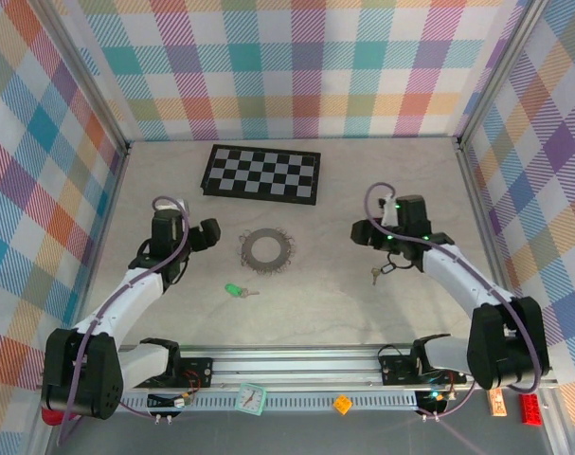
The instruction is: Put the keys on the keyring
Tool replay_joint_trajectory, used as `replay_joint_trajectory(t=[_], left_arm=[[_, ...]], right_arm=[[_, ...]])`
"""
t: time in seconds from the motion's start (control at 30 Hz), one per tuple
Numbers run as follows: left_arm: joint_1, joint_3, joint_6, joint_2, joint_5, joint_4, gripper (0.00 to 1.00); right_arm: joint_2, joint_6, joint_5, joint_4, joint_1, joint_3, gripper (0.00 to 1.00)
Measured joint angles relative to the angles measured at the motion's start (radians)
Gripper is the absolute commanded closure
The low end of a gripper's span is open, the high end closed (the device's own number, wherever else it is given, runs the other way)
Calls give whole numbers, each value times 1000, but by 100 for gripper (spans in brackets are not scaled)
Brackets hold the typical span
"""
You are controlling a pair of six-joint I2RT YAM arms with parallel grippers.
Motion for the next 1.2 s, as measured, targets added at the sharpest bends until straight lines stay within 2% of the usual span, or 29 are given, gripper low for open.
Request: replay_joint_trajectory(t=[0.2, 0.33, 0.53, 0.9, 1.2], left_arm=[[-77, -32, -115, -14, 66, -16, 12], [-113, -43, -152, -15, 92, -12, 12], [-169, -47, -195, 6, 111, -5, 12], [-250, -110, -285, 27, 98, 23, 12], [-251, -110, -298, -29, 53, -5, 12]], right_arm=[[122, -31, 32, -146, 214, 185, 44], [225, -53, 42, -197, 281, 287, 49], [429, -95, 23, -248, 293, 464, 53], [738, -171, -21, -309, 300, 741, 48], [860, -179, -88, -312, 302, 848, 47]])
